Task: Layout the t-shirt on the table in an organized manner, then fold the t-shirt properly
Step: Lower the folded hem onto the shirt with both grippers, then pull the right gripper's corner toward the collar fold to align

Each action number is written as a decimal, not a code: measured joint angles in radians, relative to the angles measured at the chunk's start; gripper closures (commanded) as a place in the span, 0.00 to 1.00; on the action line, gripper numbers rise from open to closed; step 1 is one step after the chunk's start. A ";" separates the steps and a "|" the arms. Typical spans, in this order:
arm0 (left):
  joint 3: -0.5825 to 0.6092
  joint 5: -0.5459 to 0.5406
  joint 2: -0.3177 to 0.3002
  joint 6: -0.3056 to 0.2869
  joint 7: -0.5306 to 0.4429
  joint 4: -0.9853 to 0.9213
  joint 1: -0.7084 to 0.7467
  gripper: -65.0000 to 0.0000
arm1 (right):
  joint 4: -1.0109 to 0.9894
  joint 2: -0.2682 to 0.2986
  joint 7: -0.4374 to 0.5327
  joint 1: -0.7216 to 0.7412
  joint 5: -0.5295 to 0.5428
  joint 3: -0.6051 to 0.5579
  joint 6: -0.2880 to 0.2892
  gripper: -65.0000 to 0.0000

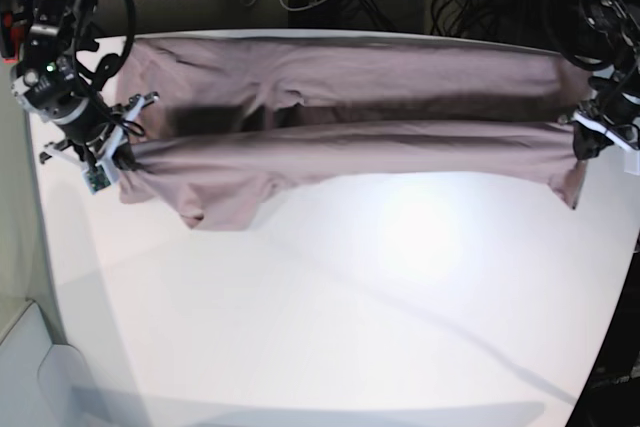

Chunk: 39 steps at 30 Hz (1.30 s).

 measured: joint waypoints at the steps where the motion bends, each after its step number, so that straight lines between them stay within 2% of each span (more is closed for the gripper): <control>1: 0.000 0.000 0.000 0.000 0.000 0.000 0.000 1.00 | 0.000 0.000 0.000 -0.004 0.000 0.004 0.000 1.00; 7: -0.001 -0.001 0.000 0.000 0.003 0.000 0.030 1.00 | 0.002 0.002 0.004 -0.055 0.005 0.010 0.000 1.00; 16: -0.109 -0.008 0.006 -0.009 -0.002 0.000 0.061 1.00 | -0.001 -0.003 0.010 -0.082 0.013 0.009 0.002 1.00; 24: -0.144 0.000 0.078 -0.007 -0.001 -0.006 0.104 1.00 | -0.004 -0.018 0.015 -0.078 0.006 0.009 0.002 1.00; 32: -0.195 0.000 0.085 -0.007 0.000 -0.007 0.129 1.00 | -0.005 -0.018 0.015 -0.087 0.006 0.007 0.002 1.00; 39: -0.193 0.000 0.088 -0.007 -0.008 -0.025 0.128 1.00 | -0.035 -0.018 0.017 -0.087 0.008 0.004 0.002 1.00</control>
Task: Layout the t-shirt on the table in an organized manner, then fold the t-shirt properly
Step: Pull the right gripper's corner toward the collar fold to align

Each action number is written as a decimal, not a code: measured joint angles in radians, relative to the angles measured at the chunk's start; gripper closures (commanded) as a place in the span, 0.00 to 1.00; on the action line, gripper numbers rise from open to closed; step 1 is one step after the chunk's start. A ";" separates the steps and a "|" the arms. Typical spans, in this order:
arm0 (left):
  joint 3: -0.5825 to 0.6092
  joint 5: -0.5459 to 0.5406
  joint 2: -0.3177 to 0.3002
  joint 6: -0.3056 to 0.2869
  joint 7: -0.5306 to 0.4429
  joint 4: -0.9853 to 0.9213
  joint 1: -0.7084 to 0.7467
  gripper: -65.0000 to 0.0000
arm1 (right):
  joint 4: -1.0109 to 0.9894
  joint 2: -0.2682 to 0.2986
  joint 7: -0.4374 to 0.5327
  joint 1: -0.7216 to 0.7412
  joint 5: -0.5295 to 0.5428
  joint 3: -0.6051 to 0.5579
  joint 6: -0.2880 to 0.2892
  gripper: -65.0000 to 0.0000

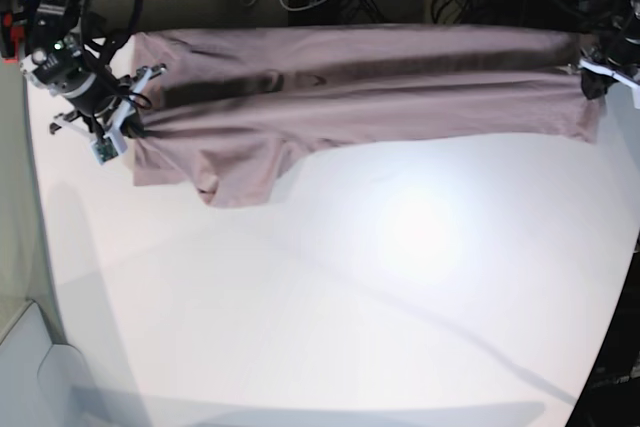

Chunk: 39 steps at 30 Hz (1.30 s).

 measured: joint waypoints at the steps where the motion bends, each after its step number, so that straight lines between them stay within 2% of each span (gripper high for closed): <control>1: 0.000 0.000 0.002 0.000 0.000 -0.020 -0.001 1.00 | -0.018 0.000 0.000 0.000 0.000 0.000 0.000 1.00; 10: 0.004 -0.011 0.005 0.000 -0.019 -0.113 -0.002 0.99 | -0.077 0.000 -0.002 -0.002 -0.009 0.000 0.000 0.99; 17: 0.004 -0.011 0.006 0.000 -0.021 -0.113 -0.002 0.99 | -0.075 0.004 -0.005 -0.023 -0.010 0.001 -0.002 0.73; 21: 0.005 -0.011 0.006 0.000 -0.022 -0.113 -0.002 0.98 | -0.076 0.021 -0.014 -0.037 -0.013 0.002 -0.001 0.63; 23: 0.005 -0.011 0.006 0.000 -0.022 -0.113 -0.002 0.89 | -0.075 0.047 -0.009 -0.038 -0.012 0.005 -0.002 0.60; 27: 0.006 -0.023 0.009 -0.003 -0.023 -0.113 -0.002 0.63 | -0.075 0.080 -0.013 -0.049 -0.011 0.009 -0.002 0.58; 29: 0.007 -0.025 0.009 -0.003 -0.026 -0.112 -0.002 0.55 | -0.058 0.078 -0.015 -0.049 -0.010 0.041 0.000 0.58; 32: 0.009 -0.026 0.009 -0.003 -0.037 -0.112 0.005 0.54 | 0.017 0.069 -0.014 -0.046 -0.019 0.069 -0.003 0.58; 36: 0.009 -0.026 0.009 -0.003 -0.036 -0.111 0.006 0.53 | 0.072 0.011 -0.020 -0.004 -0.005 0.045 -0.002 0.58; 39: 0.006 -0.045 0.001 -0.003 0.024 -0.109 -0.001 0.53 | 0.071 -0.008 -0.097 0.080 -0.004 -0.015 0.000 0.57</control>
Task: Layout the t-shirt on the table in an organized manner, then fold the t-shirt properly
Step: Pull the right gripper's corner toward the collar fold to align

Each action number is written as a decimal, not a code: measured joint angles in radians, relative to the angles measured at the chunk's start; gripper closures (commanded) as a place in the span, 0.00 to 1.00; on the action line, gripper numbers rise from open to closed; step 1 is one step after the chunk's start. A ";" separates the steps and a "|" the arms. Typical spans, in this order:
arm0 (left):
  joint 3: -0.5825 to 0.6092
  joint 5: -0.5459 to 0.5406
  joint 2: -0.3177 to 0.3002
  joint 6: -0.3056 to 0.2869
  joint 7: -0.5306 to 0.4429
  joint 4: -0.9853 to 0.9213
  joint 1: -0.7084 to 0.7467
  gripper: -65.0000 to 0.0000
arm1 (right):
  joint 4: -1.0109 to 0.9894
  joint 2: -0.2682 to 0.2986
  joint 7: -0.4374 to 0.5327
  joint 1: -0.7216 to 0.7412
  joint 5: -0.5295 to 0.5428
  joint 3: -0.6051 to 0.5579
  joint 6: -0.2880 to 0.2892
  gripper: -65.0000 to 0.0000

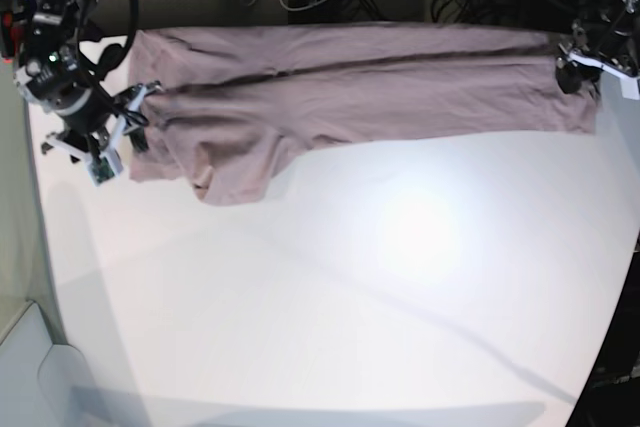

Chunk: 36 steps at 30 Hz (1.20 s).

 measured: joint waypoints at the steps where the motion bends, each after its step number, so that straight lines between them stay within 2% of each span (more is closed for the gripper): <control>1: 0.000 0.002 -0.007 0.000 0.029 0.002 -0.006 0.53 | 0.000 -0.001 -0.045 0.034 -0.004 -0.028 0.000 0.55; 5: -0.001 0.003 -0.002 0.000 0.043 0.011 -0.006 0.53 | 0.000 -0.048 -0.180 0.152 -0.007 -0.108 0.001 0.45; 11: -0.001 0.000 0.001 0.000 0.042 0.010 -0.005 0.53 | -0.064 -0.114 -0.239 0.249 -0.002 -0.127 -0.003 0.42; 16: -0.002 0.000 0.001 0.000 0.040 0.009 -0.005 0.53 | -0.199 -0.144 -0.247 0.286 -0.010 -0.163 -0.003 0.42; 25: -0.004 -0.001 0.002 0.000 0.039 0.008 -0.005 0.53 | -0.308 -0.143 -0.241 0.318 -0.012 -0.198 -0.003 0.43; 26: -0.004 -0.002 0.001 0.000 0.039 0.008 -0.005 0.53 | -0.314 -0.143 -0.237 0.318 -0.012 -0.199 -0.003 0.44; 28: -0.004 -0.002 0.001 0.000 0.039 0.008 -0.005 0.53 | -0.321 -0.143 -0.238 0.314 -0.012 -0.200 -0.002 0.54; 32: -0.004 0.000 0.002 0.000 0.041 0.007 -0.010 0.53 | -0.314 -0.143 -0.214 0.312 -0.011 -0.200 -0.003 0.95; 33: -0.004 0.000 0.001 0.000 0.044 0.005 -0.013 0.53 | -0.314 -0.143 -0.211 0.312 -0.007 -0.200 -0.003 1.00; 36: -0.004 0.000 0.002 0.000 0.043 0.004 -0.013 0.53 | -0.262 -0.141 -0.220 0.299 -0.010 -0.198 -0.002 1.00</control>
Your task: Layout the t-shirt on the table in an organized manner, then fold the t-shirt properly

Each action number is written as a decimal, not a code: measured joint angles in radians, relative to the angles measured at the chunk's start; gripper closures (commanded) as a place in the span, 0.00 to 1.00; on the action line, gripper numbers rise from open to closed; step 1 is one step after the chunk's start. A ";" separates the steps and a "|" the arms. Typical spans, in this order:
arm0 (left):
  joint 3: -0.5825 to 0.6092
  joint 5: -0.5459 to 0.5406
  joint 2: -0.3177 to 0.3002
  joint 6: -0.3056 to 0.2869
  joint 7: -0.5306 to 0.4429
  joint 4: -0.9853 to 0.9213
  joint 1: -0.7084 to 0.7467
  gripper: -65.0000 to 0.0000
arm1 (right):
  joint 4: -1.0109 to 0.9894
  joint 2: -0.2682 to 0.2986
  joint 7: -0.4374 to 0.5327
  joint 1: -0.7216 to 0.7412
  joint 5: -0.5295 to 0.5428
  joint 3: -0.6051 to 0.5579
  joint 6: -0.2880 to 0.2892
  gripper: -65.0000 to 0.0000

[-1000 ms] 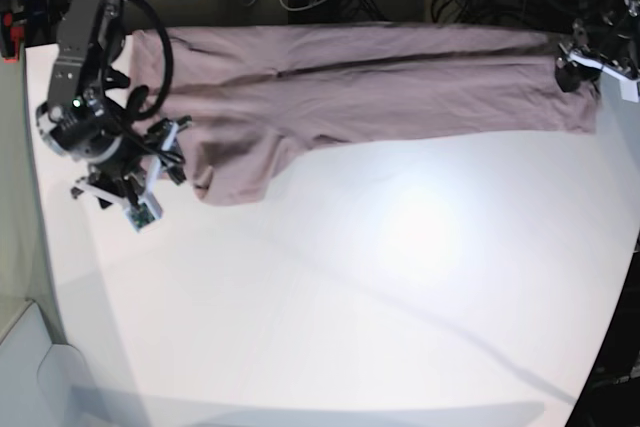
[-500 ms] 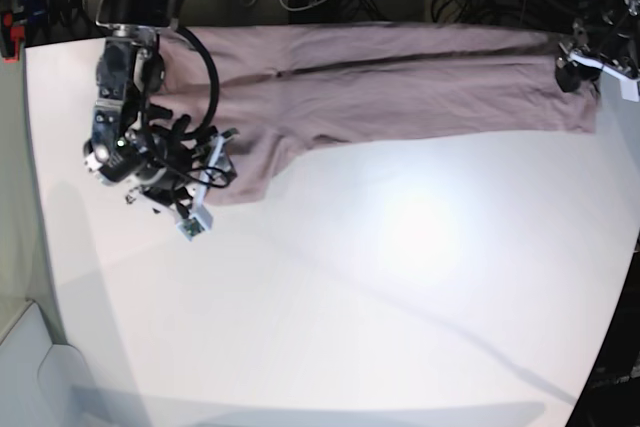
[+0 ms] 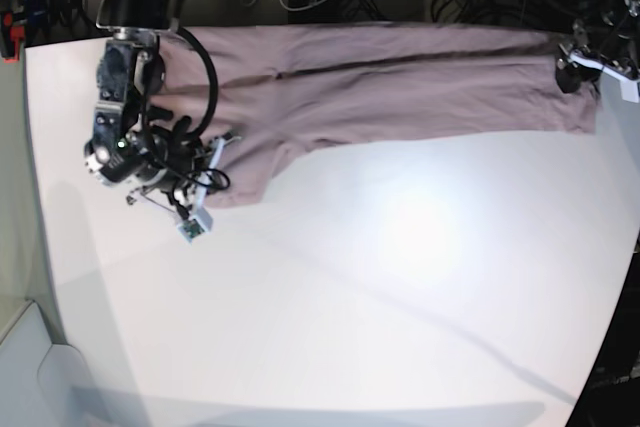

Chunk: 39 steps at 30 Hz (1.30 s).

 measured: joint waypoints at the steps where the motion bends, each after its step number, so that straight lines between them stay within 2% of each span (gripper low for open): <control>1: 0.000 0.000 0.000 0.000 0.000 0.000 0.000 0.53 | 0.044 0.000 0.001 -0.016 0.001 0.000 -0.001 1.00; 9: 0.000 0.008 0.000 0.000 0.011 -0.001 -0.018 0.53 | 0.349 0.003 0.009 -0.172 0.011 0.001 0.000 1.00; 18: 0.000 0.009 0.000 0.000 0.011 -0.001 -0.019 0.53 | 0.367 0.003 0.002 -0.327 0.005 0.097 0.000 1.00; 24: 0.000 0.008 0.000 0.000 0.011 -0.001 -0.019 0.53 | 0.368 0.003 0.014 -0.369 0.016 0.153 0.000 1.00; 35: 0.000 0.008 0.000 0.000 0.011 -0.001 -0.019 0.53 | 0.364 -0.003 0.012 -0.375 0.016 0.152 0.000 1.00; 37: 0.000 0.008 0.000 0.000 0.012 -0.001 -0.019 0.51 | 0.362 -0.003 0.008 -0.375 0.016 0.152 0.000 1.00; 39: 0.000 -0.001 0.000 0.000 0.015 -0.001 -0.017 0.43 | 0.354 -0.003 0.009 -0.375 0.017 0.152 -0.001 1.00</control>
